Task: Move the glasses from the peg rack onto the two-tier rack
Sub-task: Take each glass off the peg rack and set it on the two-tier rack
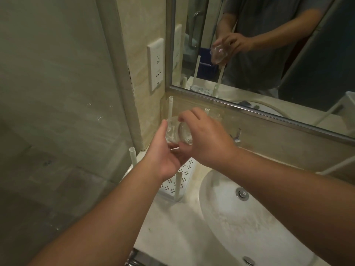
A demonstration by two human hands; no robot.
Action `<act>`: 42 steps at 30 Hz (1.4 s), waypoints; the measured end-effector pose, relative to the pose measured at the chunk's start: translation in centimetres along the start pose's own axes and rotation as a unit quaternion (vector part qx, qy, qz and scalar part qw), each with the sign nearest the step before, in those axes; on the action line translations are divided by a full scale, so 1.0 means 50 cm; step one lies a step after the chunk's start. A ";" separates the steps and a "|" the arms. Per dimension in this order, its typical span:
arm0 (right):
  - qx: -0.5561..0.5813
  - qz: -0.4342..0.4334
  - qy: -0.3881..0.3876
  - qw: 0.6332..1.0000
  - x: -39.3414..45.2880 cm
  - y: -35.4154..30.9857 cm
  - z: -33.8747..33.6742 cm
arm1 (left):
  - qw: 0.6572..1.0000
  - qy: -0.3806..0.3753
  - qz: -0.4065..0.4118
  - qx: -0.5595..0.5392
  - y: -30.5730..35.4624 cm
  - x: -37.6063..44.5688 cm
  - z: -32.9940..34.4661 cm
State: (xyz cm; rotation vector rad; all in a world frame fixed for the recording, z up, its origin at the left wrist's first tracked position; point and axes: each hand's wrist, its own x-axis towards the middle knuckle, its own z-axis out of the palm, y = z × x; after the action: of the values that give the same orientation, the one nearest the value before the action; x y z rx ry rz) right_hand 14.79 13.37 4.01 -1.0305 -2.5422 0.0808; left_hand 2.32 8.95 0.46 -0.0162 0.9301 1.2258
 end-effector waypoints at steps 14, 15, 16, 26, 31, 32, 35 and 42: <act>0.179 0.144 0.115 0.966 -0.084 0.003 0.049 | 0.994 -0.018 0.085 0.069 -0.015 -0.016 0.041; 0.189 0.156 0.112 0.963 -0.088 0.003 0.050 | 0.991 -0.018 0.101 0.087 -0.018 -0.019 0.045; 0.198 0.166 0.109 0.960 -0.091 0.004 0.052 | 0.988 -0.018 0.115 0.104 -0.022 -0.019 0.048; 0.254 0.249 0.097 0.930 -0.144 0.036 0.037 | 0.941 -0.019 0.214 0.262 -0.089 -0.010 0.084; 0.244 0.282 0.094 0.923 -0.197 0.079 0.012 | 0.925 -0.034 0.217 0.309 -0.149 0.001 0.115; 0.240 0.290 0.097 0.921 -0.210 0.090 0.007 | 0.923 -0.040 0.217 0.315 -0.164 0.004 0.123; 0.233 0.314 0.110 0.914 -0.252 0.126 -0.005 | 0.924 -0.058 0.202 0.319 -0.213 0.015 0.149; 0.244 0.387 0.129 0.880 -0.394 0.221 -0.040 | 0.922 -0.113 0.129 0.346 -0.348 0.033 0.227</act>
State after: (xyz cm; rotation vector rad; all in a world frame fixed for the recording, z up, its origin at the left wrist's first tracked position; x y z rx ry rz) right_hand 35.64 7.85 -3.00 -1.6200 -1.6017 0.7078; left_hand 23.08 8.97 -1.14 0.8178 1.1389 1.0463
